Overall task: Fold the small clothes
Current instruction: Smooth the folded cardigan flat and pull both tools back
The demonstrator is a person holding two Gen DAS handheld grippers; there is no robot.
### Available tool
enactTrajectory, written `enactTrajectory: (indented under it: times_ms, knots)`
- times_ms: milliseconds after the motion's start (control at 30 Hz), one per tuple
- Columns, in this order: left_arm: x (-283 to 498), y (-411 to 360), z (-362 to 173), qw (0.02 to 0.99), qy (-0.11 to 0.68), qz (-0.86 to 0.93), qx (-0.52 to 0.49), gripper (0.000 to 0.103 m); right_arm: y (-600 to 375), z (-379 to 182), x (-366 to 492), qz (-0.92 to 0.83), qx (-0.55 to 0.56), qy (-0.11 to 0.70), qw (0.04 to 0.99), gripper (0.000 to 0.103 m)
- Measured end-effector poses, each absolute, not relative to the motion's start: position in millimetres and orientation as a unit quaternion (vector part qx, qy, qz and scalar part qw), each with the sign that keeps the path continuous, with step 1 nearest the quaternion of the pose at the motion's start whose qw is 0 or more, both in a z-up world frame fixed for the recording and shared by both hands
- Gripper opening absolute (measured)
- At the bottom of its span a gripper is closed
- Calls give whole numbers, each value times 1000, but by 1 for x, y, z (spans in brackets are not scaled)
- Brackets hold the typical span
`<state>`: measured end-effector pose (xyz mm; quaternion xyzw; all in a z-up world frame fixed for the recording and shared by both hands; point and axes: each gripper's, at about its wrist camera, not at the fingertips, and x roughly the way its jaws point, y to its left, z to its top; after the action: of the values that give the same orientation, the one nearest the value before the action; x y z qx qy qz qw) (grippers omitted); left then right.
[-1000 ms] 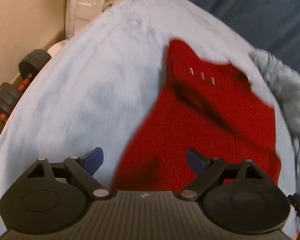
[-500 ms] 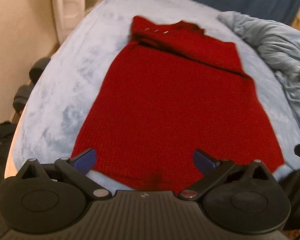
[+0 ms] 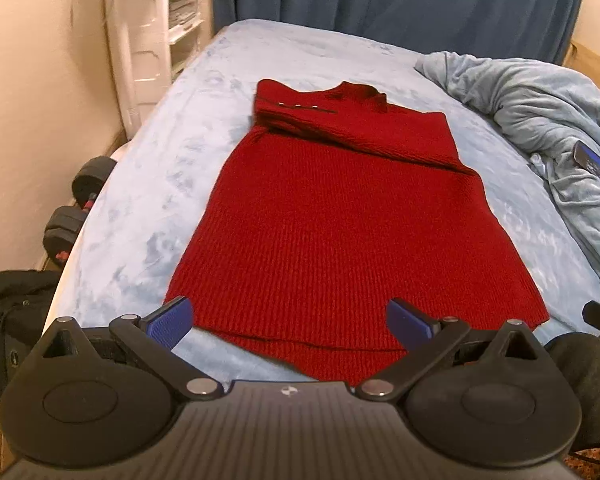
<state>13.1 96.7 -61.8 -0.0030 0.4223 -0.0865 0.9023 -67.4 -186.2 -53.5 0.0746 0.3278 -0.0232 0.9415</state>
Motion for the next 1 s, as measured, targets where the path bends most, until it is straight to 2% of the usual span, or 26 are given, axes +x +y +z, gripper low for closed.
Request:
enactTrajectory:
  times_ms: [400, 667, 1000]
  knots:
    - [9, 102, -62, 903, 422, -77, -4, 103, -172, -56, -64, -5, 67, 340, 938, 75]
    - [34, 94, -81, 882, 469, -30, 32, 103, -187, -63, -44, -31, 86, 357, 930, 75]
    - [60, 85, -100, 871, 488, -39, 46, 103, -187, -76, -15, -44, 65, 377, 923, 75]
